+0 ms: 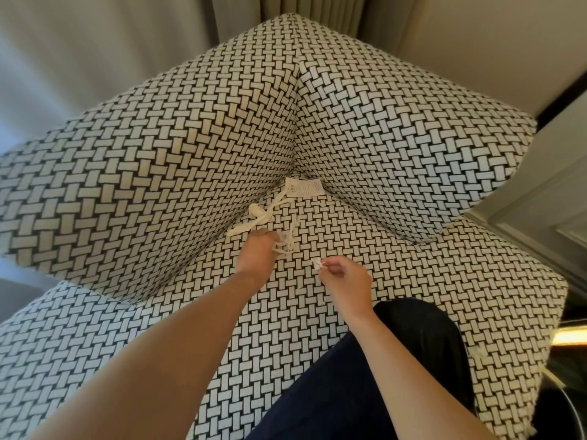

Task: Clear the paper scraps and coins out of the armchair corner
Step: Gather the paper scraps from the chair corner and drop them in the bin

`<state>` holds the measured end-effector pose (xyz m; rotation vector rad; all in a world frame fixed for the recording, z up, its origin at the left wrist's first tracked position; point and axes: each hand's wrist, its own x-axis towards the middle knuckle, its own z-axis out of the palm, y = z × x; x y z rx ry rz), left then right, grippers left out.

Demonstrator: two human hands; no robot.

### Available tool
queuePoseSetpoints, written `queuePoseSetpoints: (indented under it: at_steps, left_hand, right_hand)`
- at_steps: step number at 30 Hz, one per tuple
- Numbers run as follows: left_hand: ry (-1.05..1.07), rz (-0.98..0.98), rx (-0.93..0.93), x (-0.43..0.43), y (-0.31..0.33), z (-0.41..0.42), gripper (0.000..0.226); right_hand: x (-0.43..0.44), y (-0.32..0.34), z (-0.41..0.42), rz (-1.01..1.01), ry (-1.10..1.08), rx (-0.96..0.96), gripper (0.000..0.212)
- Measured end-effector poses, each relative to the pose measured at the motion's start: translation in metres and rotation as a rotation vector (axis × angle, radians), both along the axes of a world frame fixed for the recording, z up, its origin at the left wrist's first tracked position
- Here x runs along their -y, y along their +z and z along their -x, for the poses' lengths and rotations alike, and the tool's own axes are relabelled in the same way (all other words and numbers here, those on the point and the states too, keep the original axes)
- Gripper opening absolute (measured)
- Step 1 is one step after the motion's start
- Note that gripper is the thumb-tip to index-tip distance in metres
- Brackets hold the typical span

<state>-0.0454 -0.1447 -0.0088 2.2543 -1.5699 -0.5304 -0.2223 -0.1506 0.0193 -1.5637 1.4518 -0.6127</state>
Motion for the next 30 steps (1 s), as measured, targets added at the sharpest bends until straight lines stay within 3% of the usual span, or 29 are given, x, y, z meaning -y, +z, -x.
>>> queuePoseSetpoints:
  at_steps: [6, 9, 12, 20, 25, 30]
  left_hand:
    - [0.167, -0.009, -0.092, 0.019, 0.013, -0.014, 0.024]
    - [0.239, -0.035, -0.159, 0.032, 0.015, -0.022, 0.047]
    - [0.249, -0.190, -0.189, 0.046, 0.013, -0.032, 0.065]
    - [0.318, -0.112, -0.253, 0.038, 0.011, -0.034, 0.033]
    - [0.346, -0.128, -0.444, 0.012, 0.020, -0.018, 0.031]
    - [0.192, -0.203, -0.543, -0.015, 0.027, 0.006, 0.030]
  right_hand:
    - [0.003, -0.006, -0.003, -0.007, -0.024, 0.000, 0.009]
    - [0.005, -0.009, -0.004, -0.032, -0.028, 0.006, 0.011]
    - [0.005, -0.011, -0.004, -0.041, -0.022, 0.009, 0.011]
    - [0.007, -0.012, -0.004, -0.081, -0.041, 0.023, 0.011]
    - [0.006, -0.009, -0.004, -0.103, -0.046, 0.004, 0.011]
    - [0.004, 0.001, 0.000, -0.085, -0.061, 0.038, 0.010]
